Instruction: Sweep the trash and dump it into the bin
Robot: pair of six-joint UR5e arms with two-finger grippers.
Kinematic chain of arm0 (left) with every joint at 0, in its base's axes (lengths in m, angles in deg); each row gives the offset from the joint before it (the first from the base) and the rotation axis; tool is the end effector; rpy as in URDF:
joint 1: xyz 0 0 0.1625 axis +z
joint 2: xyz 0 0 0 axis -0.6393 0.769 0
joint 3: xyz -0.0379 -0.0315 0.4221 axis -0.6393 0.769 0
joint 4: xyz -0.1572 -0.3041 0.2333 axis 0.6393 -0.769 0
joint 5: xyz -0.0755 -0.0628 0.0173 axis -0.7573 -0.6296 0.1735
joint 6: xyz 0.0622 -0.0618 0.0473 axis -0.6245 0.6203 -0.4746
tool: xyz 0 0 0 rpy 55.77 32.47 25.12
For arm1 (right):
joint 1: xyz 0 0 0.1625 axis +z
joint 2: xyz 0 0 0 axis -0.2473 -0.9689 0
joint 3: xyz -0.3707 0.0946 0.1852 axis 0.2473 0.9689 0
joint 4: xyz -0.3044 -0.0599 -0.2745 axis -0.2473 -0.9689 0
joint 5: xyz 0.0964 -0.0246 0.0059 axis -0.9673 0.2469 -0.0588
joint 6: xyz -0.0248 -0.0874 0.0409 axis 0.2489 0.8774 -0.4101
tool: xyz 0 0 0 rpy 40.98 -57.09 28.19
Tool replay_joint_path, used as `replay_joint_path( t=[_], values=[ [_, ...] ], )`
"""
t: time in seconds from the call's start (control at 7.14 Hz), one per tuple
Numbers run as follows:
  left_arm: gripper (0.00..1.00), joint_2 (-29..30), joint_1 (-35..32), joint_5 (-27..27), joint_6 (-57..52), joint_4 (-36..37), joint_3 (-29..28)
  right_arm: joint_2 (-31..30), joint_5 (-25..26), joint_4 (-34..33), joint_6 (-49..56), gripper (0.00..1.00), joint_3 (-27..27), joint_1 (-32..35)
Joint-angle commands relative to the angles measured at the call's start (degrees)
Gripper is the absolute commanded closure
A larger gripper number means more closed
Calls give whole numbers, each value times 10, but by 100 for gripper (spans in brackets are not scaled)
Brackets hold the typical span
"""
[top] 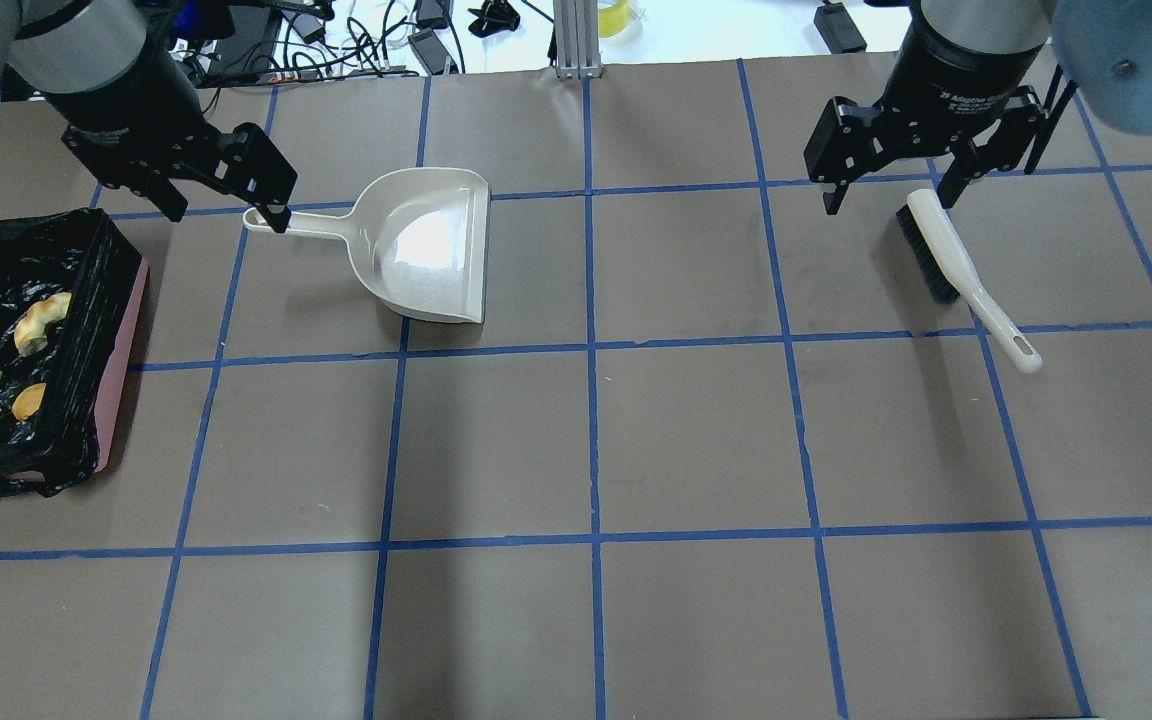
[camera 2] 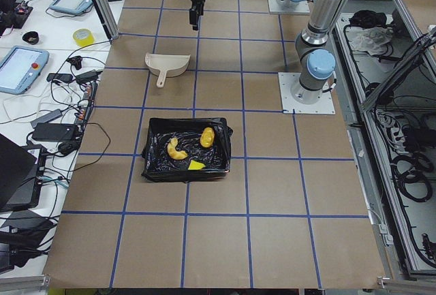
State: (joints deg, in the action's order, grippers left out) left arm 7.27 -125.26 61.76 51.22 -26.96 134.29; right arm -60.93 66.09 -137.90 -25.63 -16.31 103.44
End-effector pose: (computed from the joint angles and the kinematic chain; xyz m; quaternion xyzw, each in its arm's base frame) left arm -0.0930 -0.5076 0.5037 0.0704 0.9974 -0.0121 0.0069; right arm 0.1248 -0.5164 0.4871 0.0016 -1.0000 -0.0075 0.0029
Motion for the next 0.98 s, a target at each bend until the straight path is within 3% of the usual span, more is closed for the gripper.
replay_joint_path(
  t=[0.0, 0.84],
  values=[
    [0, -20, -1, 9, 32, -8, 0, 0, 0, 0, 0, 0, 0, 0],
    [0, -12, -4, -8, 32, 14, 4, 0, -1, -1, 0, 0, 0, 0]
  ],
)
